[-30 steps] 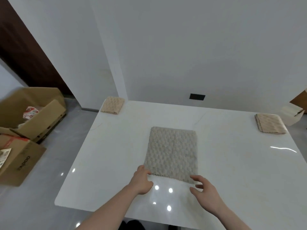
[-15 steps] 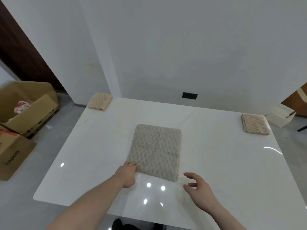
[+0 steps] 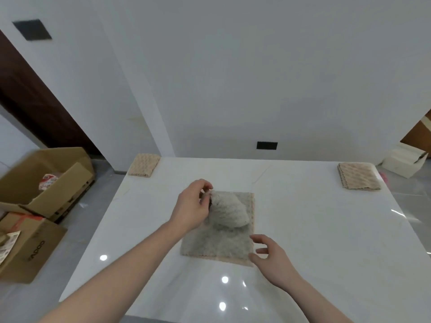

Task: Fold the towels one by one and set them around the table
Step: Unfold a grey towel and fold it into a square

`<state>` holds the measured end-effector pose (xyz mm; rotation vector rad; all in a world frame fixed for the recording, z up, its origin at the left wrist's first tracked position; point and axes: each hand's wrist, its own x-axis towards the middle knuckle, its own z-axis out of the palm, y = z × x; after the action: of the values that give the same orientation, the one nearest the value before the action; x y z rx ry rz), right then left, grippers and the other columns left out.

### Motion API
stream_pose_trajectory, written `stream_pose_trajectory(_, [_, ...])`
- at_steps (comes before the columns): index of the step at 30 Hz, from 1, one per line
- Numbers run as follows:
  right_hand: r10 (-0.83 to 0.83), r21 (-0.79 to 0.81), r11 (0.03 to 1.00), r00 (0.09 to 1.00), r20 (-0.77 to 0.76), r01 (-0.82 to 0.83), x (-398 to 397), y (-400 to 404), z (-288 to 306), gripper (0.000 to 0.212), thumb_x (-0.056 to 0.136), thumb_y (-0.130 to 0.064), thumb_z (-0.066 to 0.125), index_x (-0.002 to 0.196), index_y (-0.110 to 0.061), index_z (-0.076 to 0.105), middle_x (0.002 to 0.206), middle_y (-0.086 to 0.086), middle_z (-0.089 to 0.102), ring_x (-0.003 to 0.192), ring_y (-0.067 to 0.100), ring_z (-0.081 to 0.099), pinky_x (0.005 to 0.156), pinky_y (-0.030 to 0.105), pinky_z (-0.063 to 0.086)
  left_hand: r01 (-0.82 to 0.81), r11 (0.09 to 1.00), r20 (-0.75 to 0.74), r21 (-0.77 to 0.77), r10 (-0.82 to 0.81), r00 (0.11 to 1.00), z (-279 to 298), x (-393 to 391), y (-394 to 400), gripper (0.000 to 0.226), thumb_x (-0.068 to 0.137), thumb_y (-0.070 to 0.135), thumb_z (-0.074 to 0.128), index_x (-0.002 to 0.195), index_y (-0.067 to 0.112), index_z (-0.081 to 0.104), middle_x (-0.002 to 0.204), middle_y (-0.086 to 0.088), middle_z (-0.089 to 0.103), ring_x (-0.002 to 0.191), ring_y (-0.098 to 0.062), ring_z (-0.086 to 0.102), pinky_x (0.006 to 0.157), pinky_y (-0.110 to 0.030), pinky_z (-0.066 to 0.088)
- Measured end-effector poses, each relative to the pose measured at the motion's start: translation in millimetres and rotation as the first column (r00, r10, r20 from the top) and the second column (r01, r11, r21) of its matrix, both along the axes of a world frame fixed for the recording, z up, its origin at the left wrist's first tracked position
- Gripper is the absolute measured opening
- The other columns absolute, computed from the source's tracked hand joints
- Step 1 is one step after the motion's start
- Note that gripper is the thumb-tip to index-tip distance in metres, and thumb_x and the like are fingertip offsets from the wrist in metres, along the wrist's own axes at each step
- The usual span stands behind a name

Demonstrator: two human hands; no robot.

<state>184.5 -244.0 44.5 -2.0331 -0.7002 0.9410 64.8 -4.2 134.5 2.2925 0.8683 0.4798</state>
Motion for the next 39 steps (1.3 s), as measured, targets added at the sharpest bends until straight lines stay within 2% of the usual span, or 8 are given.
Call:
stream_pose_trajectory(6, [-0.065,0.28,0.955,0.992,-0.105,0.092,-24.1,42.4,31.2,0.083,0.064,-0.05,0.089,0.135,-0.045,0.048,0.125,-0.025,0.056,0.11,-0.003,0.058,0.09,0.024,0.054,0.195,0.978,-0.066,0.069,-0.191,0.979,65.9,-2.1,-24.6,0.021,0.102,0.015,0.051,0.107,0.027,0.068,0.105,0.015,0.06,0.093,-0.001,0.059,0.086,-0.018,0.047])
stream_pose_trajectory(9, [-0.07,0.344,0.933,0.99,-0.123,0.109,-38.7,53.2,45.5,0.07,0.066,-0.047,0.087,0.126,-0.052,0.052,0.121,-0.029,0.059,0.109,-0.006,0.058,0.088,0.02,0.052,0.24,0.97,-0.162,0.031,-0.232,0.959,78.6,-14.6,-38.4,0.02,0.104,0.019,0.05,0.107,0.026,0.068,0.105,0.016,0.059,0.086,0.003,0.056,0.082,-0.013,0.042])
stream_pose_trajectory(15, [-0.115,0.302,0.947,0.993,-0.014,0.114,-61.9,40.2,49.5,0.01,0.092,-0.03,0.071,0.094,-0.038,0.074,0.098,-0.026,0.072,0.096,-0.002,0.066,0.087,0.033,0.056,0.259,0.954,-0.241,-0.15,-0.29,0.926,76.9,-52.6,-43.1,0.02,0.105,0.028,0.051,0.103,0.034,0.07,0.098,0.021,0.068,0.07,0.007,0.058,0.067,-0.009,0.04])
stream_pose_trajectory(17, [-0.113,0.262,0.959,0.994,-0.009,0.111,-71.6,30.5,50.7,0.008,0.089,-0.034,0.075,0.095,-0.038,0.074,0.096,-0.025,0.073,0.096,-0.006,0.066,0.088,0.029,0.053,0.243,0.948,-0.225,-0.207,-0.288,0.931,69.9,-69.3,-42.7,0.019,0.105,0.031,0.053,0.102,0.035,0.071,0.096,0.019,0.071,0.065,0.003,0.058,0.065,-0.01,0.041])
stream_pose_trajectory(23, [0.143,0.121,0.983,0.988,-0.052,-0.136,-135.5,21.0,52.1,0.058,0.071,-0.054,0.085,0.123,-0.048,0.06,0.117,-0.03,0.067,0.114,-0.01,0.058,0.098,0.023,0.047,0.271,0.896,-0.18,-0.352,-0.349,0.92,49.8,-120.7,-49.8,0.017,0.102,0.033,0.056,0.102,0.037,0.072,0.089,0.016,0.072,0.064,-0.001,0.059,0.063,-0.014,0.045])
stream_pose_trajectory(29, [0.01,0.136,0.991,0.999,0.048,-0.016,-191.7,23.9,43.6,0.024,0.086,-0.02,0.067,0.103,-0.036,0.071,0.1,-0.019,0.075,0.098,0.002,0.067,0.091,0.029,0.052,0.315,0.847,-0.044,-0.427,-0.368,0.929,41.7,-161.1,-53.4,0.018,0.102,0.027,0.058,0.1,0.032,0.075,0.084,0.023,0.069,0.073,0.005,0.059,0.071,-0.01,0.044])
stream_pose_trajectory(34, [-0.032,0.121,0.992,0.998,0.054,0.025,-205.1,7.2,37.5,0.013,0.094,-0.018,0.057,0.09,-0.018,0.07,0.084,0.001,0.071,0.079,0.011,0.063,0.081,0.048,0.053,0.229,0.849,0.016,-0.476,-0.252,0.968,23.3,-186.1,-49.9,0.016,0.102,0.033,0.059,0.097,0.035,0.074,0.082,0.017,0.069,0.068,0.005,0.058,0.066,-0.015,0.041])
stream_pose_trajectory(39, [-0.009,0.104,0.995,0.998,0.057,0.003,-187.5,-1.8,35.6,0.023,0.102,-0.018,0.054,0.082,-0.022,0.065,0.076,-0.004,0.067,0.073,0.014,0.059,0.074,0.035,0.05,0.123,0.857,0.029,-0.501,-0.125,0.992,10.8,-187.6,-42.8,0.013,0.099,0.037,0.062,0.095,0.035,0.074,0.092,0.015,0.072,0.076,0.006,0.063,0.071,-0.019,0.044])
